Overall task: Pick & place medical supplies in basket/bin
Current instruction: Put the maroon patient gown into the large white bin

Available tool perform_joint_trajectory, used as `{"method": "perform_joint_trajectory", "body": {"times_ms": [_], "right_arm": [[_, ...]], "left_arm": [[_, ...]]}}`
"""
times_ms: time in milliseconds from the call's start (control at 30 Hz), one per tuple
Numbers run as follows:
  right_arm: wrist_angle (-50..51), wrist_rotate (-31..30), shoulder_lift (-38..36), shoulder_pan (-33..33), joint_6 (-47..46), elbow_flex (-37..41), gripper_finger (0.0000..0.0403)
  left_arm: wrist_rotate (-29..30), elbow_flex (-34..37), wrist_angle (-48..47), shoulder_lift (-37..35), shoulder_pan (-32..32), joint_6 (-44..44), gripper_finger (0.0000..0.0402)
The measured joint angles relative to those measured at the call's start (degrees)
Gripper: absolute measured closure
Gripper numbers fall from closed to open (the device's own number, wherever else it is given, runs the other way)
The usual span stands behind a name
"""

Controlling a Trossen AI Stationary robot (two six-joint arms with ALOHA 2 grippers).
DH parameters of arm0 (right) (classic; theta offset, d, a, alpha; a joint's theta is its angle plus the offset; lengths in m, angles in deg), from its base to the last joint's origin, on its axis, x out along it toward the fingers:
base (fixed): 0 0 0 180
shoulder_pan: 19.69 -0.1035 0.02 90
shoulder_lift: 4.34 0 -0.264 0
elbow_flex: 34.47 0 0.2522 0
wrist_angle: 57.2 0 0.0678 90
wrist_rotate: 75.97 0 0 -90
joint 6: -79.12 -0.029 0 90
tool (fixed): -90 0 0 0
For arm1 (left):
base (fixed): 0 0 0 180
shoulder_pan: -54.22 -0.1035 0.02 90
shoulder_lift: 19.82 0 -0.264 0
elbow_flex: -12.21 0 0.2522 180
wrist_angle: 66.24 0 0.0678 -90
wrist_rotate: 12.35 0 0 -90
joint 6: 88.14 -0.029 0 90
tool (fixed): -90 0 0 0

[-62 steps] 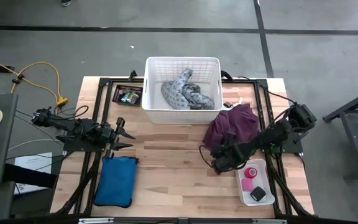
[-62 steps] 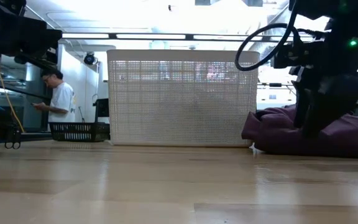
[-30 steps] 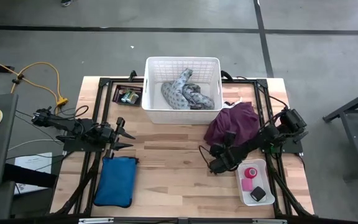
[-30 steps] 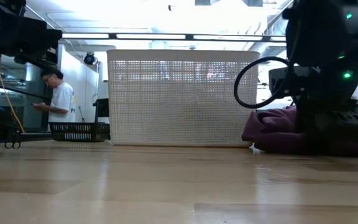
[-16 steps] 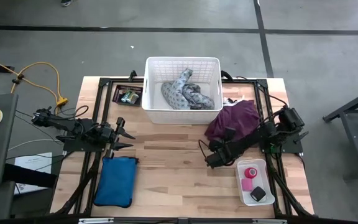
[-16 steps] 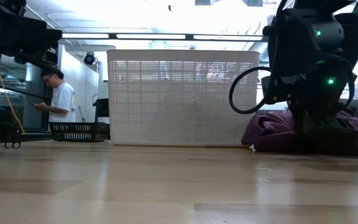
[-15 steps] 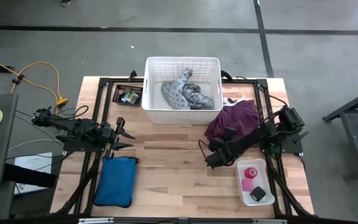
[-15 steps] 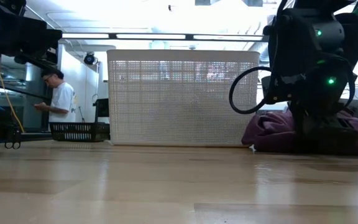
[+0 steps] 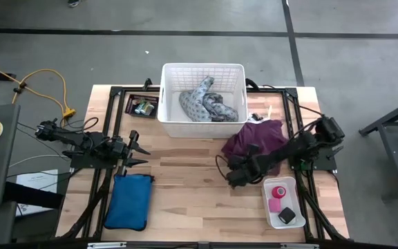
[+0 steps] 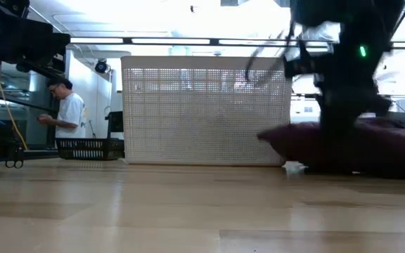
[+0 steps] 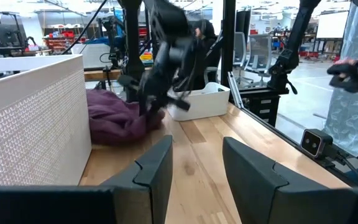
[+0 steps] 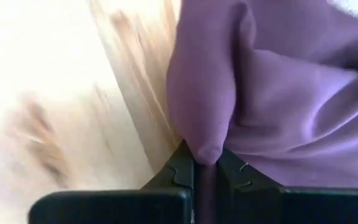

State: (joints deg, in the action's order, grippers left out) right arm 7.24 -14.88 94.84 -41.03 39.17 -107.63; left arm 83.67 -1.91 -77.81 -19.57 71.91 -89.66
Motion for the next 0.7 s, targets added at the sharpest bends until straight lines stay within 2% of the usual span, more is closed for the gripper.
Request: {"method": "perform_joint_trajectory", "body": {"times_ms": [133, 367, 700], "right_arm": [[-2.24, 1.21, -5.04, 0.02, 0.45, -2.3, 0.0392], [-12.7, 2.92, -13.52, 0.11, -0.62, -2.8, 0.0392], [-28.91, 1.89, -18.17, 0.22, 3.13, -2.8, 0.0393]], "left_arm": [[0.0, 0.0, 0.0, 0.0, 0.0, -0.02, 0.0267], [0.0, 0.0, 0.0, -0.01, 0.0, -0.01, 0.0267], [0.02, 0.0, 0.0, -0.01, 0.0, 0.0, 0.0267]]}}
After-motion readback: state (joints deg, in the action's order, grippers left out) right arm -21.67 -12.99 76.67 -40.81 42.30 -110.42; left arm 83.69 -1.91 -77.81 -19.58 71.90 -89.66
